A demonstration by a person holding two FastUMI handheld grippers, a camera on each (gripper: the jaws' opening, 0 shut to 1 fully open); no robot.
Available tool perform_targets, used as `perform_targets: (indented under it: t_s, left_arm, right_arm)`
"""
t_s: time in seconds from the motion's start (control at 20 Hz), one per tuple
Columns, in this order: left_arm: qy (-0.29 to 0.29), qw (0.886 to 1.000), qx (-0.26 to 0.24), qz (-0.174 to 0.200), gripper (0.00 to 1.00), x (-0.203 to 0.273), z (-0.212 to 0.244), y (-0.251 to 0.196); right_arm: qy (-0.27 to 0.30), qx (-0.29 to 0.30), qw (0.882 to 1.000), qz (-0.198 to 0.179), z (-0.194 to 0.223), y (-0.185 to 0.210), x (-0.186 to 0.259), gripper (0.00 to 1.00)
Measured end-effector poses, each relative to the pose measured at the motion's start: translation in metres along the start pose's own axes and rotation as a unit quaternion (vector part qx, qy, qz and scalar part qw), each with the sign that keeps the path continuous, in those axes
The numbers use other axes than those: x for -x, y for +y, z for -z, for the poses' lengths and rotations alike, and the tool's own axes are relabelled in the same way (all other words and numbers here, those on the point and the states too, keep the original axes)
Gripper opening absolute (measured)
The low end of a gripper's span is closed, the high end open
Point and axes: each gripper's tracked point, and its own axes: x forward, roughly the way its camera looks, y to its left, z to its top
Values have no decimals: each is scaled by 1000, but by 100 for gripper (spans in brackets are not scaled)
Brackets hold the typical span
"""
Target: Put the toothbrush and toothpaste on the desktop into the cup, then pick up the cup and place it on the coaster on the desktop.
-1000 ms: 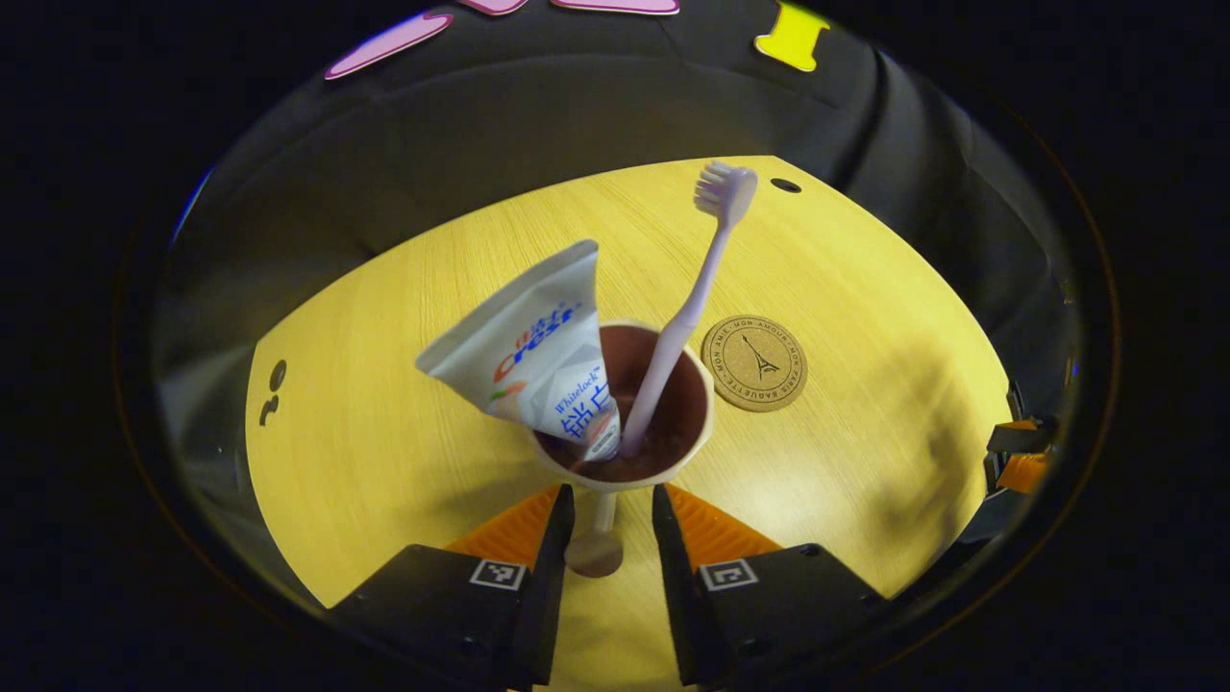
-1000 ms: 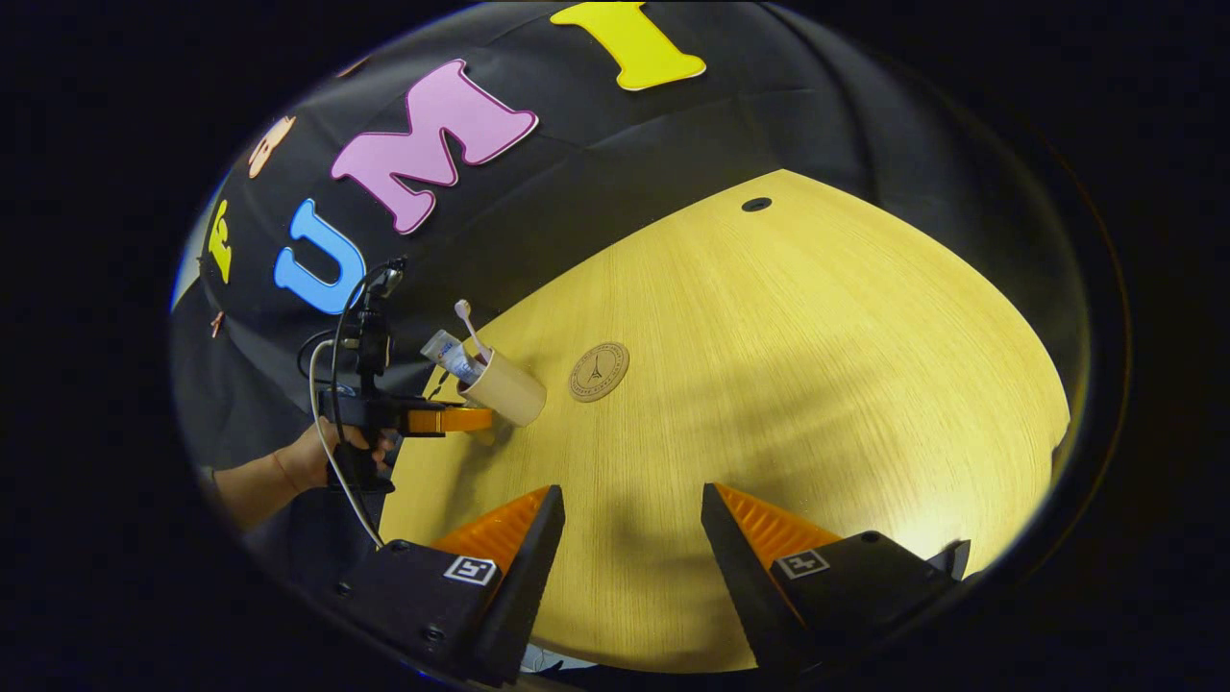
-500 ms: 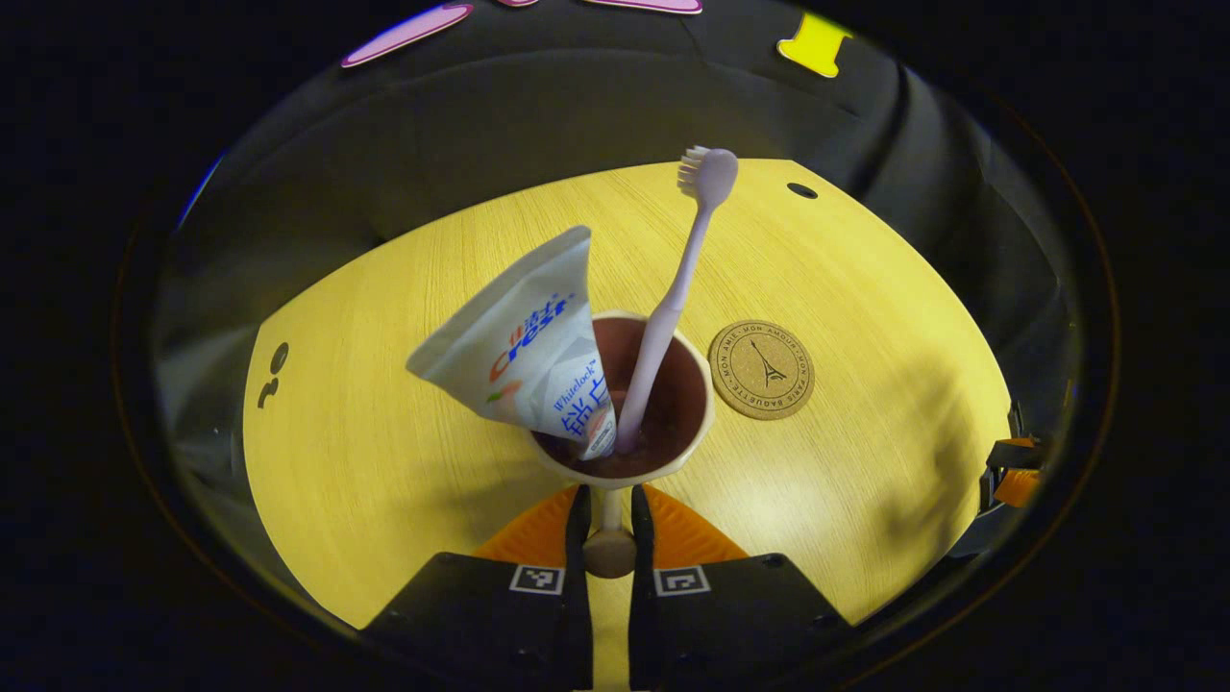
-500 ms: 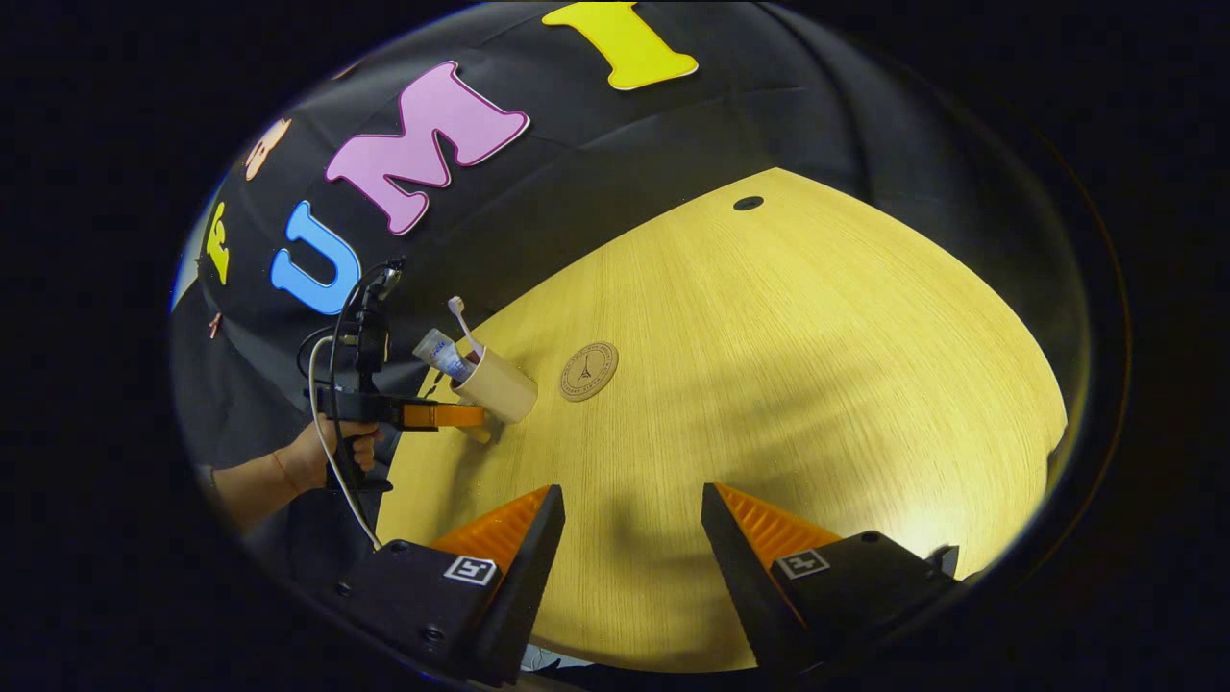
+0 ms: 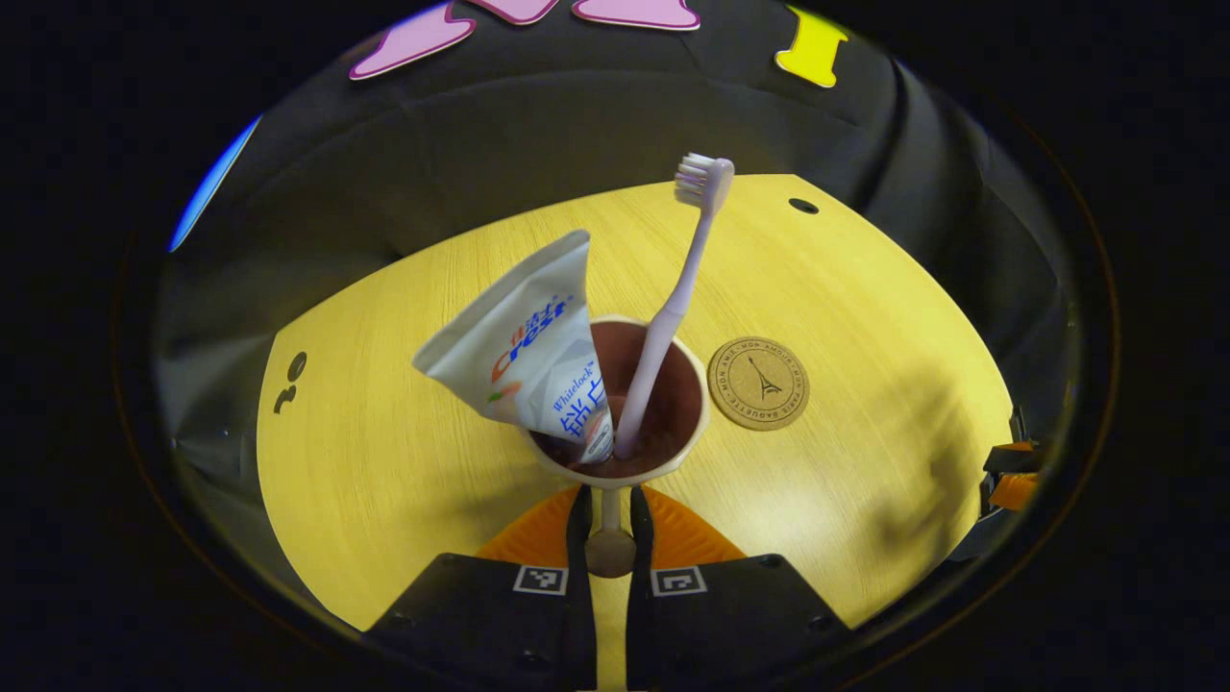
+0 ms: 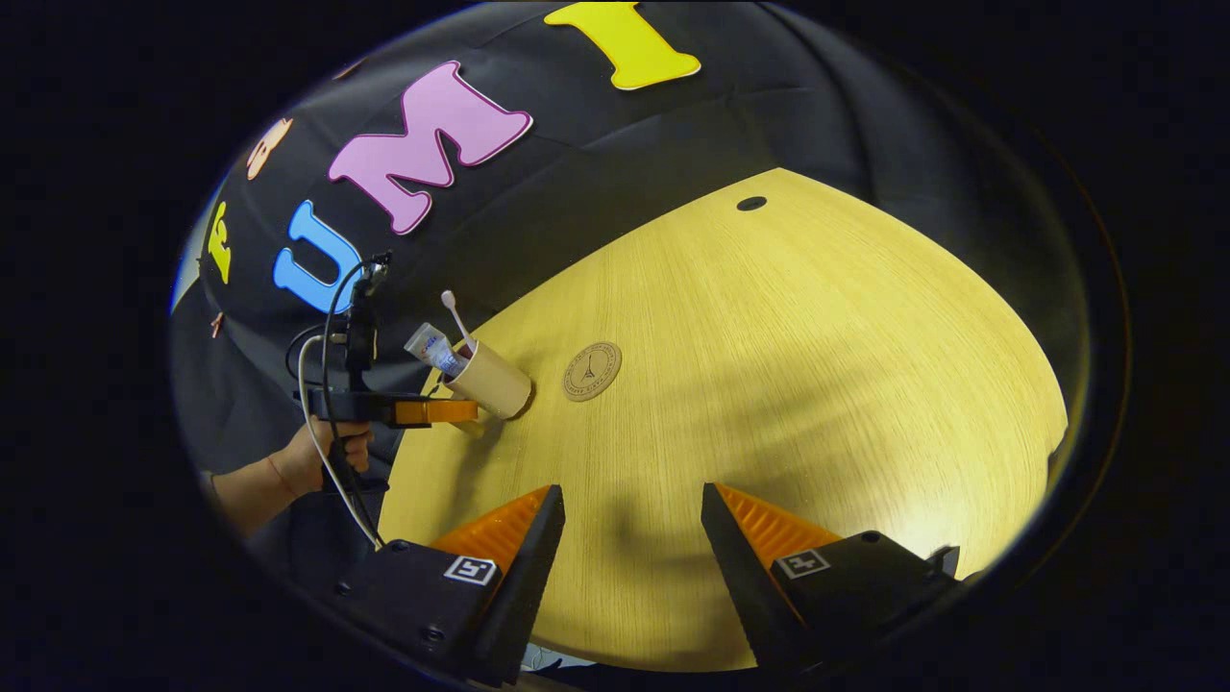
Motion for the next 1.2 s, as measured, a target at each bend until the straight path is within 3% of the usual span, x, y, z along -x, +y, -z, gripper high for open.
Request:
perform_targets:
  t_s: [0.65, 0.7, 0.95, 1.0, 1.05, 1.15, 1.2]
  left_arm:
    - [-13, 998, -39, 40, 17, -18, -43, -83]
    - [-12, 998, -42, 40, 22, -21, -44, -87]
    - [-4, 998, -50, 42, 12, -33, -47, -103]
    - [-3, 998, -50, 42, 17, -35, -47, -105]
    - [-1, 998, -50, 42, 12, -36, -46, -107]
    - [1, 998, -52, 40, 22, -41, -45, -109]
    - [2, 998, -51, 39, 17, -43, -44, -109]
  right_arm:
    - [-28, -19, 999, 11, -14, -20, 20, 89]
    - [-30, -21, 999, 14, -13, -24, 23, 89]
    - [-36, -32, 999, 25, -13, -32, 34, 89]
    - [-36, -34, 998, 28, -13, -36, 36, 89]
    - [-35, -36, 998, 30, -14, -37, 38, 89]
    - [-35, -40, 998, 33, -14, -46, 36, 89]
    - [-34, -40, 998, 35, -14, -45, 36, 89]
